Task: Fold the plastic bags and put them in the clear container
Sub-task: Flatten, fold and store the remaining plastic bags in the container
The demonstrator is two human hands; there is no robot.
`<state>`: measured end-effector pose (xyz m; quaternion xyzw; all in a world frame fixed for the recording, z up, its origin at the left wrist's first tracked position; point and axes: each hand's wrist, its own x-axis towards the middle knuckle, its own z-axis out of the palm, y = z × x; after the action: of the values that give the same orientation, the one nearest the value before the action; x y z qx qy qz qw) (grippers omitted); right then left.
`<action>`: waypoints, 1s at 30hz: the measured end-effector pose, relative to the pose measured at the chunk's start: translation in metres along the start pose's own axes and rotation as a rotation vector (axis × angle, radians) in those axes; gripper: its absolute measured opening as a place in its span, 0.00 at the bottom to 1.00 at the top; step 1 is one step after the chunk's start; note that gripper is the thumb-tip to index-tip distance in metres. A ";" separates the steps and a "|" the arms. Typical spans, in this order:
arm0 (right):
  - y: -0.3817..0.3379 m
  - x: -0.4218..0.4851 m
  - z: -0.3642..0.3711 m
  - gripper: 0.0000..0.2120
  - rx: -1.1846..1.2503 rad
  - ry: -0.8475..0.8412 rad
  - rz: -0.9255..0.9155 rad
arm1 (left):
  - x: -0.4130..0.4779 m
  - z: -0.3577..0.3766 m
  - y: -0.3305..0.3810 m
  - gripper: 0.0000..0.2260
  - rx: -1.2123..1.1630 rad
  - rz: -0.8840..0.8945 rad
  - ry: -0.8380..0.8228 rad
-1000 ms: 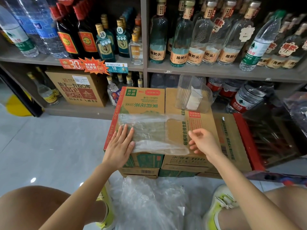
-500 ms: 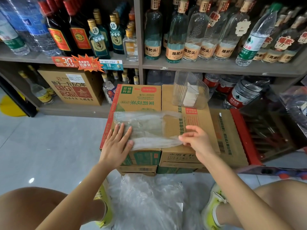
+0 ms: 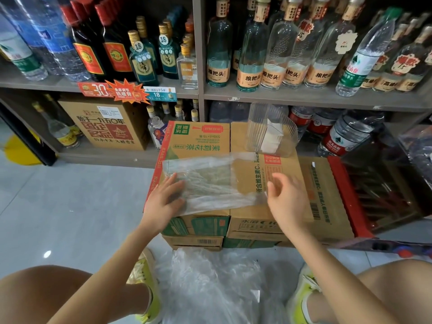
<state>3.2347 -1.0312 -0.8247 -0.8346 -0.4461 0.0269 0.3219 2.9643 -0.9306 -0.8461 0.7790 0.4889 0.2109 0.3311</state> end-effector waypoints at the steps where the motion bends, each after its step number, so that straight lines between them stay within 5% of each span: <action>1: -0.007 -0.002 0.006 0.14 -0.052 -0.011 -0.148 | 0.002 -0.002 0.003 0.25 -0.023 -0.024 0.109; 4: -0.037 -0.010 0.030 0.21 -0.096 -0.320 -0.419 | 0.016 0.003 0.010 0.21 0.174 -0.035 0.320; 7: -0.051 -0.021 0.059 0.24 -0.268 -0.518 -0.642 | 0.033 0.018 0.013 0.26 0.385 0.009 0.205; 9: -0.045 -0.023 0.067 0.24 -0.357 -0.613 -0.634 | 0.040 0.028 0.007 0.29 0.511 -0.020 0.075; 13: -0.009 -0.014 0.051 0.26 -0.480 -0.620 -0.482 | 0.044 0.034 -0.006 0.32 0.637 -0.089 -0.033; 18: -0.035 0.007 0.045 0.33 -0.363 -0.227 -0.402 | 0.044 0.035 -0.006 0.36 0.655 -0.076 -0.033; 24: -0.089 0.035 0.102 0.28 -0.469 -0.571 -0.651 | 0.044 0.035 -0.007 0.37 0.642 -0.063 -0.027; 30: -0.025 0.064 0.081 0.27 -0.593 -0.558 -0.423 | 0.042 0.036 -0.008 0.35 0.637 -0.064 -0.032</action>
<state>3.2281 -0.9309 -0.8599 -0.7422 -0.6648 0.0553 -0.0651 3.0006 -0.9014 -0.8764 0.8310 0.5492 0.0243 0.0848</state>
